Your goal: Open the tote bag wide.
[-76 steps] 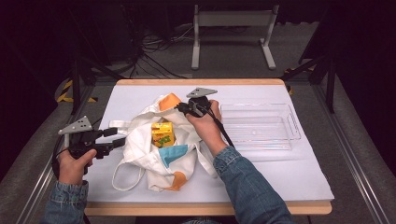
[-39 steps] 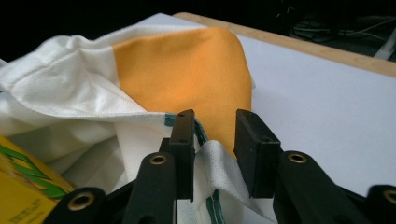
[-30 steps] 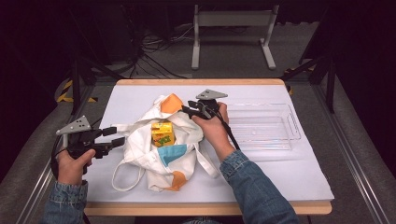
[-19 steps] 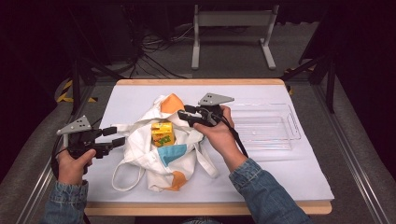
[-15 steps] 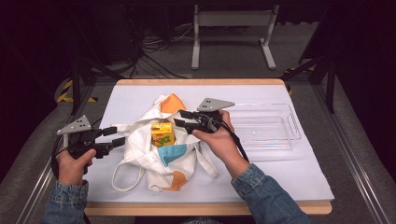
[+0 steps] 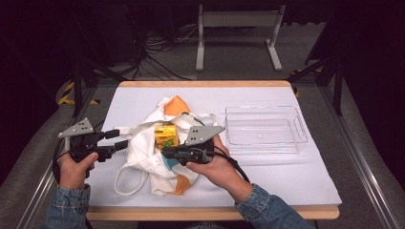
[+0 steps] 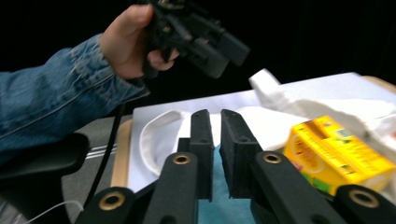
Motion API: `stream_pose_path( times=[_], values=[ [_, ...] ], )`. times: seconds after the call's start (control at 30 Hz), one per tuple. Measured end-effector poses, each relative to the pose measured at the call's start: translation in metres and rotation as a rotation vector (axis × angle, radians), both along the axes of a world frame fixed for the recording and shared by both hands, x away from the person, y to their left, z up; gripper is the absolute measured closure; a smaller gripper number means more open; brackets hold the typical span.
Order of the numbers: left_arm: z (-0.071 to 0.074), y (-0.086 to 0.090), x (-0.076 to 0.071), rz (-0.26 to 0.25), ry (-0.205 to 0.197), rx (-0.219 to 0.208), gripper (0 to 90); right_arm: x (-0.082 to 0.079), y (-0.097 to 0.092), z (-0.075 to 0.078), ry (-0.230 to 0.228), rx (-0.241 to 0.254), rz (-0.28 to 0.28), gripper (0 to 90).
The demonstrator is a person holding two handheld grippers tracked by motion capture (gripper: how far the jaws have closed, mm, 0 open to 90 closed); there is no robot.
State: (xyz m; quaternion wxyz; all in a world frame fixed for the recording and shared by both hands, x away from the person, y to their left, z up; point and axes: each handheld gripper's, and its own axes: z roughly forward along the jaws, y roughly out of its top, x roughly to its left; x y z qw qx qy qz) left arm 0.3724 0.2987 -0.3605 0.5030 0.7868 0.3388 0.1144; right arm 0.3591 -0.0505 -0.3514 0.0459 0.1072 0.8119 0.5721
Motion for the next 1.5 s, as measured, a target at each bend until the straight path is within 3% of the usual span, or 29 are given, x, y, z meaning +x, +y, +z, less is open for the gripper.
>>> stream_pose_path(
  times=[0.17,0.33,0.67,0.77,1.0,1.1,1.5],
  values=[
    [0.000,0.001,0.000,0.002,0.002,-0.005,37.8,-0.001,0.007,-0.013,0.009,-0.041,0.036,87.6],
    [0.000,0.001,0.000,0.001,0.002,-0.002,37.8,0.003,0.010,-0.027,0.016,-0.078,0.025,88.8],
    [0.000,0.000,-0.001,0.000,0.005,-0.009,37.7,0.012,0.012,-0.067,0.107,-0.185,-0.004,89.9],
    [0.000,0.001,0.000,-0.002,-0.001,-0.005,37.8,0.015,0.011,-0.075,0.104,-0.216,-0.022,89.9],
    [0.000,0.001,0.000,-0.003,-0.002,-0.002,37.7,0.015,0.008,-0.070,0.102,-0.178,-0.027,85.0],
    [0.000,0.001,0.001,-0.003,-0.004,-0.001,37.7,0.016,0.005,-0.063,0.095,-0.129,-0.032,80.4],
    [0.000,0.001,0.001,-0.001,-0.001,-0.007,37.4,0.019,-0.005,-0.033,0.062,-0.040,-0.056,67.2]
  ],
)
